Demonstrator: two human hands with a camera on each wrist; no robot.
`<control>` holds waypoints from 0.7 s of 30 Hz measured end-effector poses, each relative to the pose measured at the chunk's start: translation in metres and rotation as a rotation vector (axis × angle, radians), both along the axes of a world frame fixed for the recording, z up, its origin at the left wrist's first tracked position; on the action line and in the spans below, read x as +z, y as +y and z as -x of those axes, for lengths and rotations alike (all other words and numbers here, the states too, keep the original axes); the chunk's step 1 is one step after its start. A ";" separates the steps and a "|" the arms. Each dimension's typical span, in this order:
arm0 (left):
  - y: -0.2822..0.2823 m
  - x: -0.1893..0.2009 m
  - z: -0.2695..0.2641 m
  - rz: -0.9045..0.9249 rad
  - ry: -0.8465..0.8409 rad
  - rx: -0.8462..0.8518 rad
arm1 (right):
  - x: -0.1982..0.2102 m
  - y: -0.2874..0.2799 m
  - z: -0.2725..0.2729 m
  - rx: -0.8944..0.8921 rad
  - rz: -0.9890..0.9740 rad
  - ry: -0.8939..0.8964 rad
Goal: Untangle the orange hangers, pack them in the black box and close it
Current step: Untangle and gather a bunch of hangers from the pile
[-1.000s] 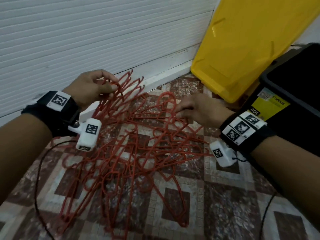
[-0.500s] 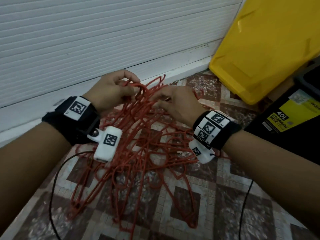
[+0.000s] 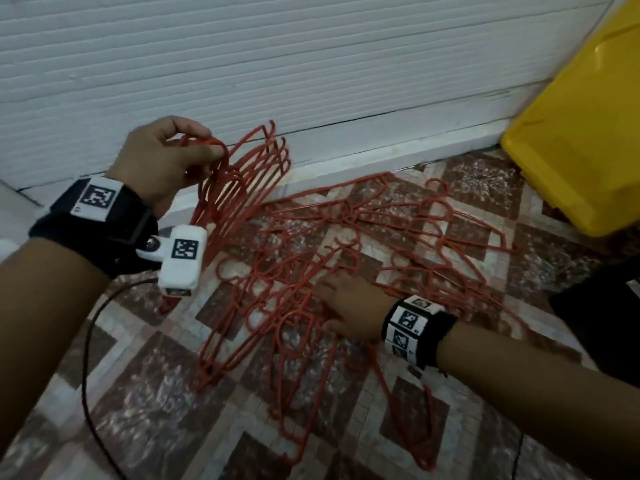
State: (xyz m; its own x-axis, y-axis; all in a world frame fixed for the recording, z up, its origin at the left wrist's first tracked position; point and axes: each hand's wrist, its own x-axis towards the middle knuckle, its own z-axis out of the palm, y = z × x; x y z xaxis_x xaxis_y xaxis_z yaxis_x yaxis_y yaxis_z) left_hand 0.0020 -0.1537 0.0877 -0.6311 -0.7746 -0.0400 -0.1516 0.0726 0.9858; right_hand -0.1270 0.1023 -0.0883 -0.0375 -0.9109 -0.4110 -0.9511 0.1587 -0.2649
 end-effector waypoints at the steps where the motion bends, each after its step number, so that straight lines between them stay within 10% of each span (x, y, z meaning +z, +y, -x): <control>1: -0.003 -0.002 -0.010 -0.004 0.003 0.014 | -0.006 -0.006 -0.009 0.064 -0.045 0.042; 17: -0.031 0.004 -0.085 0.003 -0.001 0.165 | 0.034 -0.053 0.033 -0.024 -0.224 0.319; 21: -0.036 0.004 -0.102 0.008 -0.013 0.179 | 0.045 -0.107 -0.002 -0.026 -0.014 0.224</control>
